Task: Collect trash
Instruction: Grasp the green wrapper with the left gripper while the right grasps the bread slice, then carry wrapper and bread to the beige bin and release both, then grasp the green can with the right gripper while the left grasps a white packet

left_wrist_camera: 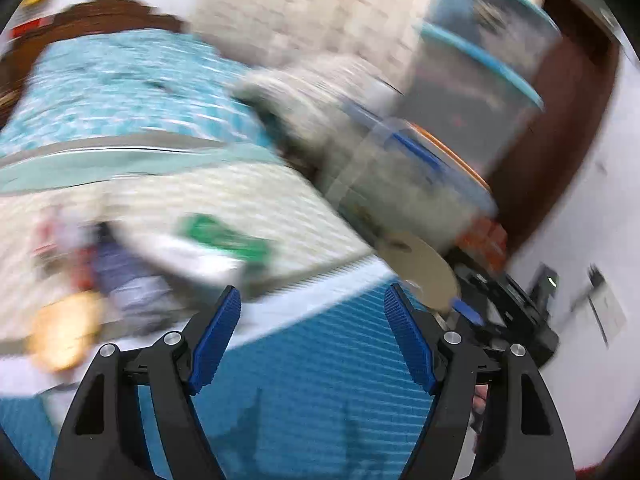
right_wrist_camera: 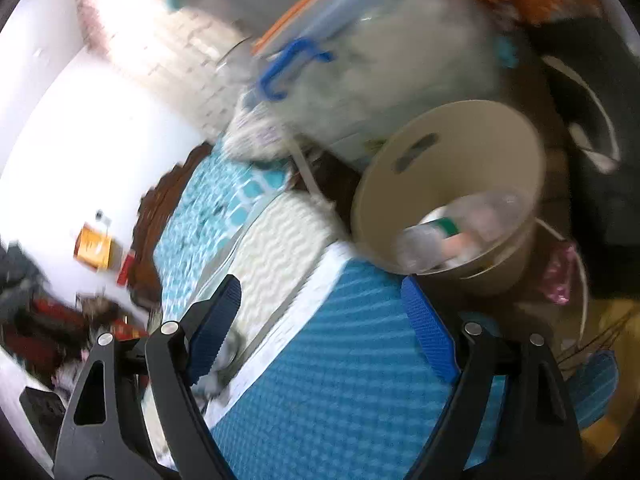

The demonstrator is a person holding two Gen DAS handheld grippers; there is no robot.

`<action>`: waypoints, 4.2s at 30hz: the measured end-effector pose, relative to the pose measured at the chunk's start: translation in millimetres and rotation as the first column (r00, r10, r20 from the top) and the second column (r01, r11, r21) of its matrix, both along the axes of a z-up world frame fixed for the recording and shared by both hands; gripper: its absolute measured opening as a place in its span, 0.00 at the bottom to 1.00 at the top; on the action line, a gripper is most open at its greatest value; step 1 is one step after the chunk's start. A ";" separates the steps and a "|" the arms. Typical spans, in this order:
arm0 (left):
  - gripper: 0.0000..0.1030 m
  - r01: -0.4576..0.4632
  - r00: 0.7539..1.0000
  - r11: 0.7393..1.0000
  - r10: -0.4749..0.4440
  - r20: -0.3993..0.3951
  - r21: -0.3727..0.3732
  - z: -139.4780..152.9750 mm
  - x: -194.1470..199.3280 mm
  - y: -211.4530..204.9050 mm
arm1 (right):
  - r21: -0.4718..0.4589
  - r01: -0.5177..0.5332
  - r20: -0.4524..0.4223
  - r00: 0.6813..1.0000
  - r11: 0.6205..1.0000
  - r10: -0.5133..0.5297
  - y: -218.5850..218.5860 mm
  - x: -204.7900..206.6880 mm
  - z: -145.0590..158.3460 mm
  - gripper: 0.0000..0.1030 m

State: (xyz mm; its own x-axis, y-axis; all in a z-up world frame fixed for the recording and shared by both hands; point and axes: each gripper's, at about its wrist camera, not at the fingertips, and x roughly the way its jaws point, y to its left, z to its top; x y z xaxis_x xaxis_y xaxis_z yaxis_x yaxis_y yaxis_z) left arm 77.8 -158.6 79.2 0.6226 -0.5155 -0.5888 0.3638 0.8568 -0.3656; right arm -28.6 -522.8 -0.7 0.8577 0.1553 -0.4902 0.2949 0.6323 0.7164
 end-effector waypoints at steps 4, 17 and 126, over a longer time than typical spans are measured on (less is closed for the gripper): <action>0.68 -0.264 0.964 0.964 0.264 -0.024 -0.019 -0.5 -9.8 94.5 | -0.057 -0.174 -0.004 0.985 0.983 0.174 57.3 20.1 11.9 0.75; 0.68 -0.319 0.917 0.948 0.314 -0.245 0.022 -76.4 -32.5 201.3 | -0.071 -0.798 -0.177 0.601 0.599 0.779 297.7 61.1 -16.1 0.39; 0.46 0.206 0.973 0.978 -0.209 -0.098 -0.038 -34.8 47.0 -67.6 | -0.104 -0.361 -0.049 0.933 0.927 0.358 57.4 110.0 3.4 0.68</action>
State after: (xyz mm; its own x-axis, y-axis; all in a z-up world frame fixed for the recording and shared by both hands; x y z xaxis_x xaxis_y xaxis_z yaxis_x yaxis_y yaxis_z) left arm 124.9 -226.2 44.4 0.4385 -0.6441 -0.6268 0.4922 0.7556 -0.4321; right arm 81.5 -465.4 2.8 0.7398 0.3945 -0.5451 0.0529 0.7735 0.6315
